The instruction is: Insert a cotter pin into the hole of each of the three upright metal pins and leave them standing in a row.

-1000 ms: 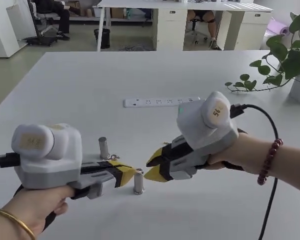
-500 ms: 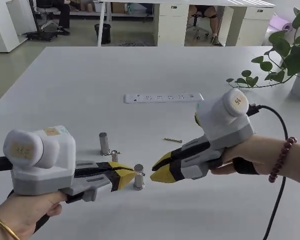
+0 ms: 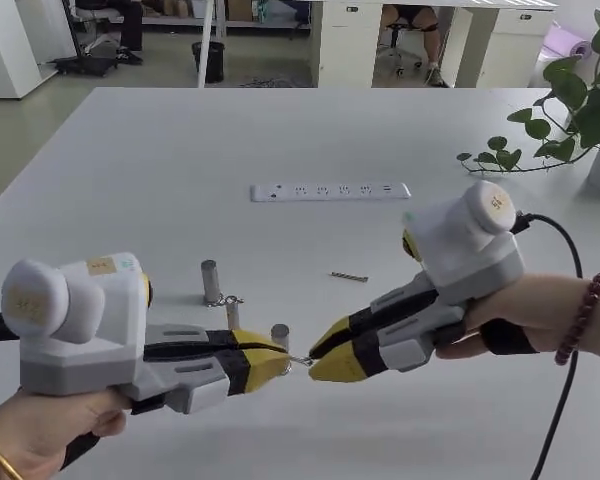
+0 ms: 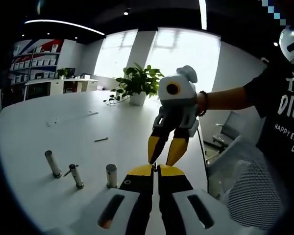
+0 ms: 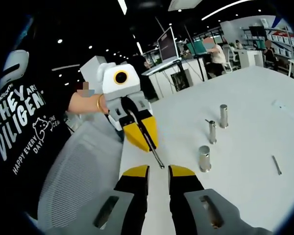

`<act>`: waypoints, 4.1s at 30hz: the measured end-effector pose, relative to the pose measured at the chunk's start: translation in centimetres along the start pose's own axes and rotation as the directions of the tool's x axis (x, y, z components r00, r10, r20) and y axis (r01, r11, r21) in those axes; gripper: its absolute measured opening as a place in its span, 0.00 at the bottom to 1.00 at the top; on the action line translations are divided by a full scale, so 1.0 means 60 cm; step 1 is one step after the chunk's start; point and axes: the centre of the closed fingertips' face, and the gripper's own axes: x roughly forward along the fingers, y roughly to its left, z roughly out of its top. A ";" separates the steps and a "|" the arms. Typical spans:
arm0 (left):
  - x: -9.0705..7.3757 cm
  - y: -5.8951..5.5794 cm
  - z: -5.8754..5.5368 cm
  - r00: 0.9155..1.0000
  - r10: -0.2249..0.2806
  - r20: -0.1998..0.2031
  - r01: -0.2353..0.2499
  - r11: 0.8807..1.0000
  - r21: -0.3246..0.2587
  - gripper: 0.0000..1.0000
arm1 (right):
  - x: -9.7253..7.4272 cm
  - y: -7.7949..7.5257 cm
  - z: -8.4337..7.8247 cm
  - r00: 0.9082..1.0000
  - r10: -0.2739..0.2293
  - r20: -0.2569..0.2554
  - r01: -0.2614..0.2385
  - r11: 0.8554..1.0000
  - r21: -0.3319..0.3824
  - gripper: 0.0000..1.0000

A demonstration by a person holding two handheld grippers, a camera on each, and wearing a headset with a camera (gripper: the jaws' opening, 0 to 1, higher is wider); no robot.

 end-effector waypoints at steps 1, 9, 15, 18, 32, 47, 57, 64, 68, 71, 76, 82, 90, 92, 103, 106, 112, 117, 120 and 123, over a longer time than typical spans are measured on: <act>0.000 -0.004 0.002 1.000 -0.012 0.008 0.012 1.000 -0.008 0.00 | 0.000 0.002 -0.001 1.000 0.005 -0.004 -0.005 1.000 -0.003 0.10; 0.000 -0.027 0.001 0.996 -0.085 0.013 0.085 0.996 -0.005 0.00 | 0.004 0.025 -0.004 0.998 0.067 -0.008 -0.067 0.998 -0.005 0.06; -0.001 -0.037 -0.001 0.993 -0.116 0.013 0.116 0.993 -0.006 0.00 | 0.008 0.040 -0.004 0.995 0.097 -0.012 -0.097 0.995 -0.018 0.00; -0.002 -0.040 -0.002 0.992 -0.125 0.016 0.125 0.992 -0.010 0.00 | 0.009 0.045 -0.006 0.994 0.110 -0.019 -0.110 0.994 -0.024 0.00; 0.002 -0.035 -0.014 0.994 -0.107 0.000 0.107 0.994 -0.003 0.02 | 0.008 0.032 -0.018 0.992 0.071 -0.108 -0.084 0.989 -0.125 0.00; 0.005 0.007 -0.012 0.999 0.044 0.011 -0.044 0.998 0.034 0.16 | 0.002 -0.029 -0.038 0.965 -0.117 -0.235 0.068 0.976 -0.207 0.00; 0.003 0.046 -0.030 0.981 0.194 -0.011 -0.193 0.978 0.084 0.23 | -0.008 -0.075 -0.050 0.939 -0.205 -0.278 0.145 0.964 -0.221 0.00; 0.006 0.087 -0.049 0.940 0.339 -0.041 -0.332 0.936 0.120 0.27 | -0.008 -0.101 -0.058 0.920 -0.245 -0.307 0.179 0.957 -0.229 0.00; 0.017 0.097 -0.058 0.930 0.362 -0.068 -0.349 0.925 0.149 0.27 | -0.008 -0.116 -0.064 0.904 -0.272 -0.329 0.197 0.950 -0.244 0.00; 0.021 0.112 -0.073 0.908 0.403 -0.118 -0.371 0.901 0.224 0.27 | -0.009 -0.126 -0.069 0.894 -0.283 -0.347 0.200 0.946 -0.255 0.00; 0.037 0.124 -0.080 0.896 0.424 -0.131 -0.385 0.889 0.248 0.27 | -0.009 -0.139 -0.072 0.885 -0.292 -0.363 0.200 0.942 -0.269 0.00; 0.050 0.136 -0.082 0.888 0.440 -0.131 -0.404 0.884 0.235 0.25 | -0.009 -0.145 -0.065 0.884 -0.291 -0.366 0.189 0.938 -0.290 0.00; 0.056 0.145 -0.085 0.881 0.452 -0.139 -0.420 0.883 0.211 0.21 | -0.007 -0.155 -0.060 0.874 -0.307 -0.377 0.186 0.927 -0.325 0.00; 0.058 0.147 -0.086 0.881 0.451 -0.142 -0.420 0.885 0.202 0.17 | -0.006 -0.156 -0.060 0.873 -0.306 -0.381 0.181 0.926 -0.330 0.00; 0.066 0.147 -0.084 0.885 0.445 -0.139 -0.416 0.888 0.198 0.15 | 0.002 -0.159 -0.053 0.872 -0.298 -0.388 0.154 0.920 -0.361 0.00; 0.068 0.148 -0.082 0.885 0.445 -0.140 -0.415 0.888 0.199 0.13 | 0.005 -0.157 -0.049 0.875 -0.291 -0.386 0.143 0.918 -0.369 0.00; 0.069 0.152 -0.082 0.890 0.433 -0.144 -0.406 0.896 0.180 0.11 | 0.004 -0.159 -0.048 0.871 -0.292 -0.395 0.130 0.912 -0.388 0.00; 0.069 0.152 -0.082 0.902 0.406 -0.144 -0.382 0.908 0.170 0.11 | 0.006 -0.159 -0.043 0.869 -0.296 -0.397 0.113 0.899 -0.424 0.00; 0.069 0.152 -0.082 0.910 0.389 -0.142 -0.366 0.916 0.164 0.11 | 0.010 -0.159 -0.039 0.866 -0.296 -0.403 0.097 0.890 -0.446 0.00; 0.070 0.151 -0.082 0.915 0.378 -0.143 -0.354 0.920 0.167 0.11 | 0.015 -0.156 -0.035 0.868 -0.288 -0.404 0.085 0.888 -0.451 0.00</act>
